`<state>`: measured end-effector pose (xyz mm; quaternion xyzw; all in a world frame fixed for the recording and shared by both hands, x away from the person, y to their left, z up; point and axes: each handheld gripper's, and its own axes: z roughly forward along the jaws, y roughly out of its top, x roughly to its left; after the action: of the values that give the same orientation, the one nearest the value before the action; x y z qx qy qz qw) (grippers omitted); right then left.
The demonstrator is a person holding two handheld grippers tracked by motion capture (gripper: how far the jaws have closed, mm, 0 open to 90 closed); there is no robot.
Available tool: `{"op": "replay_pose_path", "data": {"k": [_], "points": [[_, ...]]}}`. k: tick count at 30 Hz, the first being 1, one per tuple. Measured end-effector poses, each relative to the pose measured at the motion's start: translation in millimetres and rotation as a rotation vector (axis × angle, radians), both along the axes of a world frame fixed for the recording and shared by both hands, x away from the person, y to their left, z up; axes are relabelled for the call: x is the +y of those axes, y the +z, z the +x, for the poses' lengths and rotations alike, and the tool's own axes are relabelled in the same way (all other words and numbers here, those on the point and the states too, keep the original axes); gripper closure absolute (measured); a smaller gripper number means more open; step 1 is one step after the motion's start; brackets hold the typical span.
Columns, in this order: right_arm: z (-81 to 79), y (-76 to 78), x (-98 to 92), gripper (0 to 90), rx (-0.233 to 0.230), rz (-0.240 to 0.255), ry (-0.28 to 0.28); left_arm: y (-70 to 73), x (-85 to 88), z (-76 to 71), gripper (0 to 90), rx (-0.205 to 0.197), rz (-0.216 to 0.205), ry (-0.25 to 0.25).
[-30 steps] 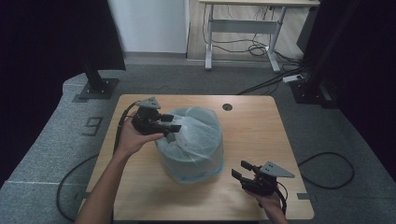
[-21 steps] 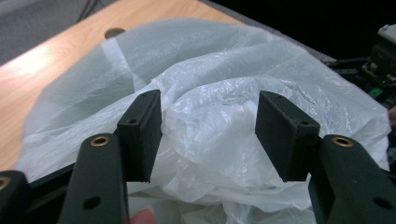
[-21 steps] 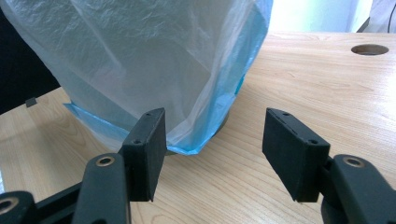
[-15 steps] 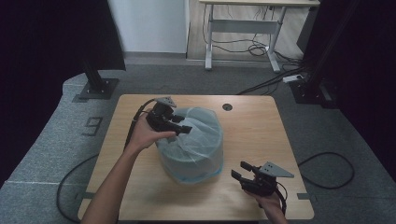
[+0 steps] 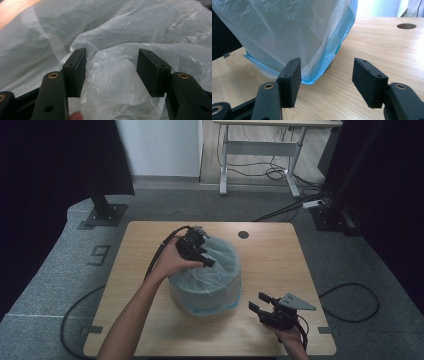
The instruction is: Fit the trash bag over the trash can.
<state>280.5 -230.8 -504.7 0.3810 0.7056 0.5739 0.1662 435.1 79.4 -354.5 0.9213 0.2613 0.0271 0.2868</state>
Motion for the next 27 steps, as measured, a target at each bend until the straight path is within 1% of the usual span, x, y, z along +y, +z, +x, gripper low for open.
{"op": "replay_pose_path", "data": {"k": [4, 8, 9, 12, 14, 15, 16, 18, 21, 24, 27], "points": [[-1.0, 1.8, -0.1, 39.4, -0.009, -0.005, 0.001, -2.5, -4.8, 2.8, 41.0, 0.026, 0.016, -0.002], [-0.6, 1.5, -1.4, 39.4, -0.002, -0.003, -0.003, -6.7, -7.5, 4.9, 40.9, 0.047, 0.029, 0.005], [-0.5, 1.2, -1.7, 39.4, -0.001, -0.004, -0.005, -7.7, -8.2, 5.3, 40.9, 0.053, 0.039, 0.011], [-0.3, 1.4, -2.9, 39.4, 0.002, -0.011, -0.020, -8.6, -9.3, 5.8, 41.0, 0.054, 0.039, 0.019], [0.2, 2.3, -5.0, 39.4, 0.004, -0.005, -0.034, -8.2, -9.0, 5.6, 41.0, 0.052, 0.035, 0.018], [0.2, 2.8, -6.1, 39.4, 0.004, 0.000, -0.040, -6.9, -8.1, 5.3, 41.1, 0.044, 0.026, 0.018], [0.1, 3.1, -7.1, 39.4, 0.004, 0.002, -0.043, -4.7, -6.5, 5.0, 41.3, 0.038, 0.010, 0.016], [-0.4, 3.4, -8.5, 39.4, 0.005, 0.005, -0.048, 1.1, -2.5, 4.0, 41.4, 0.027, -0.040, 0.013], [-0.3, 3.1, -9.8, 39.4, 0.005, 0.004, -0.057, 9.6, 2.7, 2.4, 41.7, 0.010, -0.104, -0.011], [0.7, 2.8, -10.1, 39.4, 0.009, 0.004, -0.061, 15.5, 5.9, 3.7, 42.1, -0.012, -0.131, -0.014], [0.8, 2.7, -10.8, 39.4, 0.009, 0.004, -0.060, 19.0, 9.0, 6.8, 42.8, -0.028, -0.181, -0.001]]}}
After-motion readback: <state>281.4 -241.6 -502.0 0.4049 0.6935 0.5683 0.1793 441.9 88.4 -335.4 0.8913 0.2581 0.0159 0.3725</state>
